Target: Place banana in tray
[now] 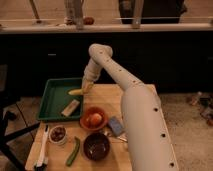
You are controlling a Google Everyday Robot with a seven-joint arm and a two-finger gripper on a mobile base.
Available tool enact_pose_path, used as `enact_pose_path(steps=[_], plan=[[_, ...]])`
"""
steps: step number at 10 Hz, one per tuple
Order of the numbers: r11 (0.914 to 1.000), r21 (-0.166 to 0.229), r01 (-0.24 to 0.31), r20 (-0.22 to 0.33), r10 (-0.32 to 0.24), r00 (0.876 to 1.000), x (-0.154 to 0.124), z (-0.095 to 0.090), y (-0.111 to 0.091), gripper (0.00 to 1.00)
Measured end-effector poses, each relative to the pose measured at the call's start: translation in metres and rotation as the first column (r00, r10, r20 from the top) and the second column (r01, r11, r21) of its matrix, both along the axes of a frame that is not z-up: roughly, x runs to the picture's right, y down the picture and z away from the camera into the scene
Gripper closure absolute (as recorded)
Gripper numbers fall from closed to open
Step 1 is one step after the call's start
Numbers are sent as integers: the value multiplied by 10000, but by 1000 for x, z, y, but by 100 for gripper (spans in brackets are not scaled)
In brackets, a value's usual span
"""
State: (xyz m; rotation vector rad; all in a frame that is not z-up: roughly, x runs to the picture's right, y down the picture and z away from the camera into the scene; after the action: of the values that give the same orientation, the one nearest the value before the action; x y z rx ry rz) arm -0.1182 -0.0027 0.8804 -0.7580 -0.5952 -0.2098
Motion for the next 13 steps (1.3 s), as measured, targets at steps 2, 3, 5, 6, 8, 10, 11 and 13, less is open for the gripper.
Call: enact_pose_path(steps=[2,3,5,6,8,10,11,13], plan=[[10000,-52,47,78,-46,10000,-7,-2,-2,100],[9999,-103,113,134,-111,9998,-15,-2,-2,100],[9996,-232,188,129,-185,9997,-14,8,7,100],[9995,-239,224,130,-221,9997,-14,11,9,100],[9994,-251,237,212,-232,9995,-20,14,11,100],[9993,-265,251,231,-245,9994,-21,19,13,100],[9992,-278,273,234,-267,9994,-21,22,15,100],[9990,-297,320,248,-312,9992,-26,25,16,100]])
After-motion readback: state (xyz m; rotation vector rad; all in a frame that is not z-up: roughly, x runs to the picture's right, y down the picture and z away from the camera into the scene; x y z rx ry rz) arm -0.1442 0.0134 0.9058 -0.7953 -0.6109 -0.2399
